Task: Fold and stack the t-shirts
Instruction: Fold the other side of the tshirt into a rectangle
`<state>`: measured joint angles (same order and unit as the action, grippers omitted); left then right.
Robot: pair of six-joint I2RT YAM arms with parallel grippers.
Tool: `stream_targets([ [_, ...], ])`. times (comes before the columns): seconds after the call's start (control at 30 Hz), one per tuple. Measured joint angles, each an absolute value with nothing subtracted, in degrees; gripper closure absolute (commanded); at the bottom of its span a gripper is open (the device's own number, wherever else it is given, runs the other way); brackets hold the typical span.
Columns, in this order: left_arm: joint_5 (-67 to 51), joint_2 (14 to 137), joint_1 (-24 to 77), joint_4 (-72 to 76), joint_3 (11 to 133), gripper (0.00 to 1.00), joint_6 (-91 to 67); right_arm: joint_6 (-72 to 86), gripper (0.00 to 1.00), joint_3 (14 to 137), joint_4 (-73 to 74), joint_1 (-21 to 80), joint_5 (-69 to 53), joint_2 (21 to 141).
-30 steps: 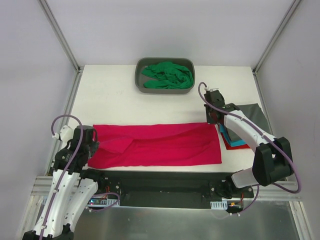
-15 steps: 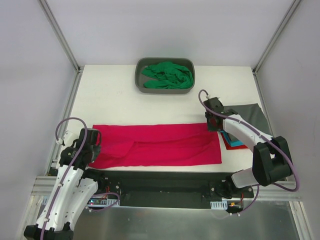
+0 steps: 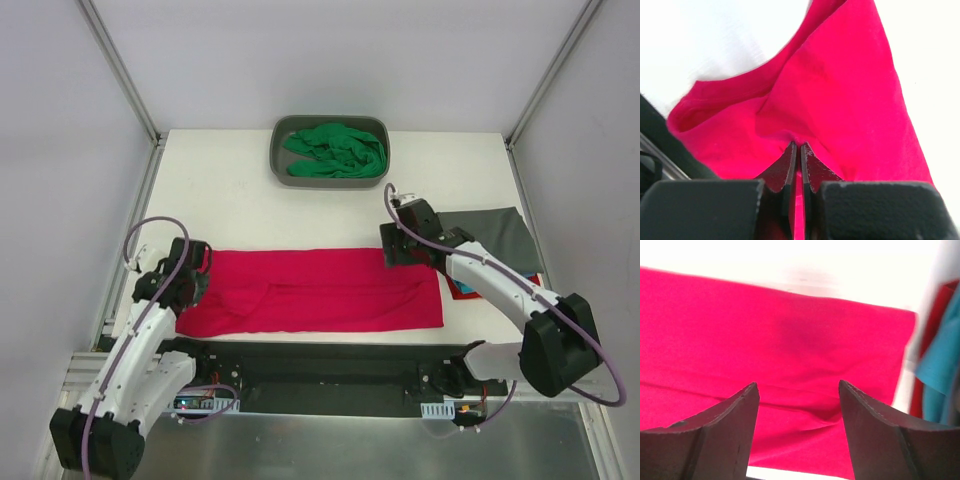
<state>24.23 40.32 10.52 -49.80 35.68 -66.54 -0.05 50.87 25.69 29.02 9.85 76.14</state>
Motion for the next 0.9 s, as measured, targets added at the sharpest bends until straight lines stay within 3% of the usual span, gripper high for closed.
stream_targets([
  [0.27,24.5,59.7,10.5,-38.7,40.8,1.00,-63.8,-1.1,0.34,50.9,18.0,46.3,4.1,75.2],
  [0.47,24.0,75.4,10.1,-34.4,48.7,1.00,-61.5,-2.8,0.36,59.1,10.8,62.5,1.8,89.8],
  [0.9,16.5,86.0,4.4,-32.1,52.1,1.00,-55.8,-4.6,0.40,75.5,-3.2,72.4,4.9,110.0],
])
